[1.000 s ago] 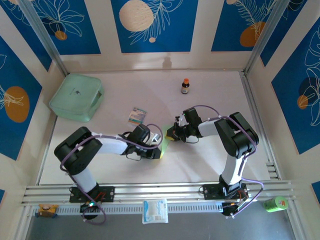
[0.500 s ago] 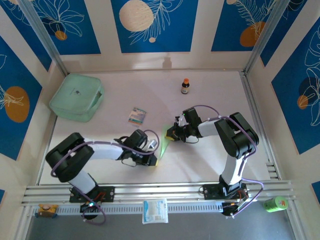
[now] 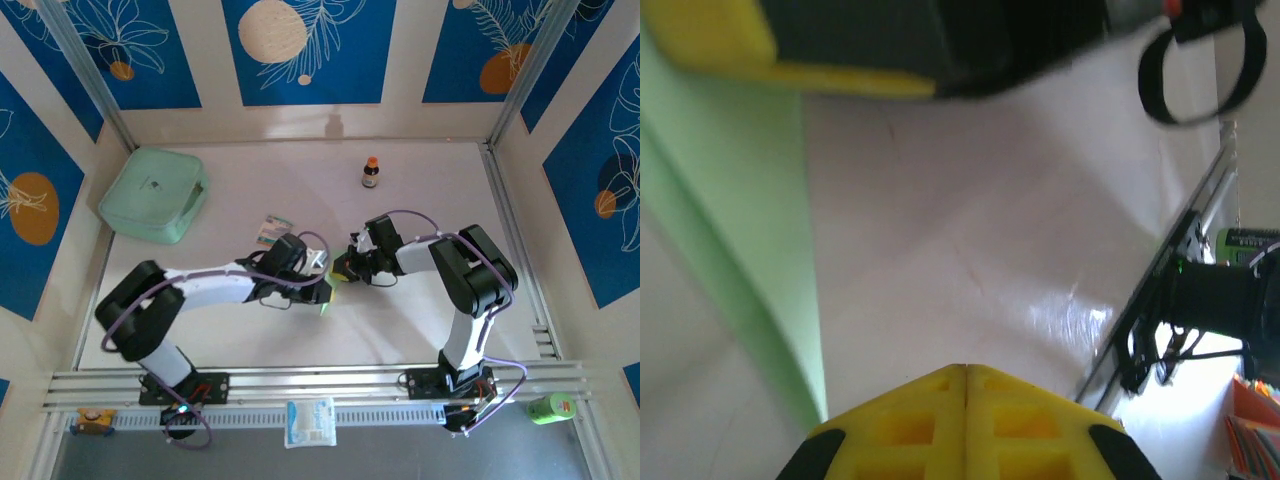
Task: Fold a paper plane with a square sheet of paper (pick it up from the middle)
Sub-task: Fold the wing for the fifth time at the center of the table.
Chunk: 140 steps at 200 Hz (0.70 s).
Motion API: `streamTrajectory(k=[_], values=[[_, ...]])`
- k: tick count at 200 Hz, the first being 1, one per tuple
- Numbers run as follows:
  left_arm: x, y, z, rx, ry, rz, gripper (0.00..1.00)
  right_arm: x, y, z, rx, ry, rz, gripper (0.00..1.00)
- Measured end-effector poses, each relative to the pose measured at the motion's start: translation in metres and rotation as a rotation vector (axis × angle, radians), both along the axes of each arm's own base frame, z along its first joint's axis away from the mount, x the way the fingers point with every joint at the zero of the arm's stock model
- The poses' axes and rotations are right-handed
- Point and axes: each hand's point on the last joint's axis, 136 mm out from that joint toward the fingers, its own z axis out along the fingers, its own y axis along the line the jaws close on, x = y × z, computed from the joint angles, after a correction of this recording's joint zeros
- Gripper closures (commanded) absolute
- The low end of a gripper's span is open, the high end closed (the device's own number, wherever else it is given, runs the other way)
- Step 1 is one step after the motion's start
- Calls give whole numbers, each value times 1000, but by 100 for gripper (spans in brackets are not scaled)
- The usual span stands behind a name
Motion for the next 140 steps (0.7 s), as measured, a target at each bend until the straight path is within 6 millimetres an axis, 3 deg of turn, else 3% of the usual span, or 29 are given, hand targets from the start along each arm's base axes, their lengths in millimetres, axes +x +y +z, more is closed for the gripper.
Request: streamTrajectory(k=[50,94,140], values=[[13,-9,-34,30,60,25,100,0,0,0,0,0,1,96],[29,-26,-26,-21,34,24,99,0,0,0,0,0,1,96],[27,-22,-38,5,56,27,99,0,0,0,-4,-1,0,96]])
